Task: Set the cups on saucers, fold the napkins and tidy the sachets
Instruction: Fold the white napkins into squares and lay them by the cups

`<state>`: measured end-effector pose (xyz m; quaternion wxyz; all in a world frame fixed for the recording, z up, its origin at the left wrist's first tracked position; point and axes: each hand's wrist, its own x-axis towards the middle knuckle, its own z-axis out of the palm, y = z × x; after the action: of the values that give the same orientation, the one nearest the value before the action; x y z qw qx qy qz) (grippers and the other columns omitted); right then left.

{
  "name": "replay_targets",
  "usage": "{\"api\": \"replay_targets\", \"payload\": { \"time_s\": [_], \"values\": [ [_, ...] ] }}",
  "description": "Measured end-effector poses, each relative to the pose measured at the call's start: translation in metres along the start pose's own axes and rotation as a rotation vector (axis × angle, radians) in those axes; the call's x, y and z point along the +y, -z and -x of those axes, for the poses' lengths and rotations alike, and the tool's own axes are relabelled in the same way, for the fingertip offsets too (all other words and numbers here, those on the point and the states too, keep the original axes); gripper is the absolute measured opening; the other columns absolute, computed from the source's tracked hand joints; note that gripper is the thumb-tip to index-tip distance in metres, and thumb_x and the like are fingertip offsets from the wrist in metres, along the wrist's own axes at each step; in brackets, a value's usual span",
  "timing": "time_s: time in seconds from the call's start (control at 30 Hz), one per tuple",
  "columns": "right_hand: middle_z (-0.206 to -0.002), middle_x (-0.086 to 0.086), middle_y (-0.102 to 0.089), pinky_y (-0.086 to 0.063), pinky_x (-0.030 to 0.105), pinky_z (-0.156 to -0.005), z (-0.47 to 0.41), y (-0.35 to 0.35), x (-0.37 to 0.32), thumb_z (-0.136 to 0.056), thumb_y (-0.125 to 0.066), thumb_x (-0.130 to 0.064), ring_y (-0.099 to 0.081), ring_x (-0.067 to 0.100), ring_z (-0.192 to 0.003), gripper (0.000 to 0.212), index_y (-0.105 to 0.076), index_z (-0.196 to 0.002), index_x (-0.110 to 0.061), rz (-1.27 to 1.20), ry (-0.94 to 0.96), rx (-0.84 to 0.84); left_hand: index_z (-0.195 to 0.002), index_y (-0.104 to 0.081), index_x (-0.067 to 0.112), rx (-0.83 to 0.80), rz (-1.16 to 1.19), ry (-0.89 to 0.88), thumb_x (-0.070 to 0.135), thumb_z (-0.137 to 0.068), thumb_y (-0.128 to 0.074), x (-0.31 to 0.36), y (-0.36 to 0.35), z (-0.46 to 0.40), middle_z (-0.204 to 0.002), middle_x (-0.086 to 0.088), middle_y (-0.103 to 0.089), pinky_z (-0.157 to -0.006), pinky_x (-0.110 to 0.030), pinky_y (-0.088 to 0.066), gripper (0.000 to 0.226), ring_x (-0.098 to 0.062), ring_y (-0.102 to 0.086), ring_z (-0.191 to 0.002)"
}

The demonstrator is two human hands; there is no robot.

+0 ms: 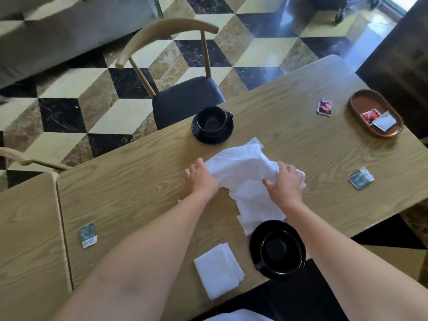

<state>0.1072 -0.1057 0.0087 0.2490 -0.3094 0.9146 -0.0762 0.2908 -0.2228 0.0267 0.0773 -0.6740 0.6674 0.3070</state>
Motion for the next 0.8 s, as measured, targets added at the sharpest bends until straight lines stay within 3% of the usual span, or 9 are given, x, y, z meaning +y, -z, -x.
{"api": "replay_targets", "payload": {
  "time_s": [0.1,0.17,0.23,0.33,0.57,0.63,0.67,0.73,0.8],
  "values": [
    [-0.116,0.009,-0.062,-0.036,0.046,-0.091,-0.011,-0.004,-0.009,-0.095,-0.058,-0.032,-0.052,0.033,-0.116,0.022,-0.069,-0.106,-0.016,-0.002,0.057,0.036,-0.114,-0.061,0.023,-0.061,-0.03,-0.02,0.018,-0.089,-0.055,0.008,0.004,-0.014,-0.124,-0.006,-0.065,-0.116,-0.05,-0.025,0.026,-0.034,-0.04,-0.135],
    [-0.09,0.007,-0.059,-0.033,0.043,-0.081,-0.01,-0.001,-0.015,-0.096,-0.055,-0.026,-0.055,0.033,-0.098,0.022,-0.062,-0.081,-0.012,-0.096,0.08,0.094,-0.077,-0.053,0.022,0.023,0.02,-0.048,0.014,-0.09,-0.049,0.009,0.006,-0.014,-0.089,-0.003,-0.066,-0.106,-0.047,-0.033,0.016,-0.034,-0.055,-0.109],
    [-0.072,0.002,-0.052,-0.033,0.038,-0.071,-0.003,0.006,-0.017,-0.095,-0.053,-0.024,-0.051,0.028,-0.078,0.031,-0.045,-0.067,-0.014,-0.24,0.107,0.134,-0.07,-0.041,0.02,0.072,0.186,-0.063,0.014,-0.09,-0.048,0.007,0.008,-0.01,-0.069,0.002,-0.053,-0.084,-0.04,-0.039,0.022,-0.028,-0.051,-0.078],
    [-0.056,-0.004,-0.039,-0.028,0.035,-0.054,0.016,0.025,-0.031,-0.095,-0.053,-0.02,-0.037,0.019,-0.056,0.038,-0.032,-0.063,-0.017,-0.491,0.189,0.144,-0.072,-0.038,0.018,0.141,0.495,-0.064,0.018,-0.092,-0.054,-0.007,0.02,-0.003,-0.062,0.005,-0.042,-0.054,-0.031,-0.03,0.026,-0.019,-0.038,-0.06],
    [-0.061,-0.005,-0.034,-0.026,0.027,-0.054,0.079,0.056,-0.11,-0.096,-0.06,-0.02,-0.03,0.012,-0.06,0.035,-0.04,-0.071,-0.006,-0.645,0.546,0.059,-0.071,-0.049,0.014,0.236,0.829,-0.016,0.023,-0.078,-0.055,-0.071,0.102,0.041,-0.066,0.001,-0.044,-0.054,-0.029,-0.031,0.013,-0.017,-0.038,-0.058],
    [-0.063,-0.006,-0.033,-0.026,0.022,-0.054,0.1,0.059,-0.136,-0.097,-0.06,-0.019,-0.029,0.008,-0.06,0.035,-0.038,-0.071,-0.008,-0.756,0.612,0.009,-0.079,-0.061,0.012,0.085,1.208,0.077,0.021,-0.07,-0.058,-0.102,0.137,0.053,-0.067,-0.002,-0.055,-0.049,-0.024,-0.038,0.012,-0.021,-0.05,-0.055],
    [-0.062,-0.01,-0.035,-0.029,0.02,-0.054,0.111,0.06,-0.149,-0.097,-0.06,-0.019,-0.031,0.006,-0.06,0.034,-0.041,-0.069,-0.012,-0.806,0.647,-0.012,-0.085,-0.064,0.01,-0.038,1.438,0.087,0.02,-0.071,-0.058,-0.123,0.151,0.058,-0.072,-0.006,-0.063,-0.052,-0.025,-0.046,0.018,-0.024,-0.059,-0.059],
    [-0.061,-0.016,-0.042,-0.032,0.015,-0.056,0.133,0.056,-0.175,-0.098,-0.059,-0.016,-0.036,0.002,-0.06,0.035,-0.046,-0.068,-0.025,-0.859,0.708,-0.056,-0.106,-0.07,0.001,-0.203,1.79,0.037,0.021,-0.08,-0.057,-0.164,0.172,0.074,-0.109,-0.02,-0.073,-0.085,-0.049,-0.058,0.035,-0.038,-0.072,-0.093],
    [-0.06,-0.018,-0.043,-0.032,0.014,-0.056,0.156,0.046,-0.197,-0.098,-0.057,-0.015,-0.036,0.001,-0.06,0.038,-0.044,-0.067,-0.032,-0.879,0.725,-0.109,-0.122,-0.069,-0.001,-0.22,1.965,0.044,0.027,-0.087,-0.066,-0.196,0.179,0.095,-0.135,-0.024,-0.063,-0.107,-0.062,-0.042,0.045,-0.045,-0.06,-0.124]
  ]
}}
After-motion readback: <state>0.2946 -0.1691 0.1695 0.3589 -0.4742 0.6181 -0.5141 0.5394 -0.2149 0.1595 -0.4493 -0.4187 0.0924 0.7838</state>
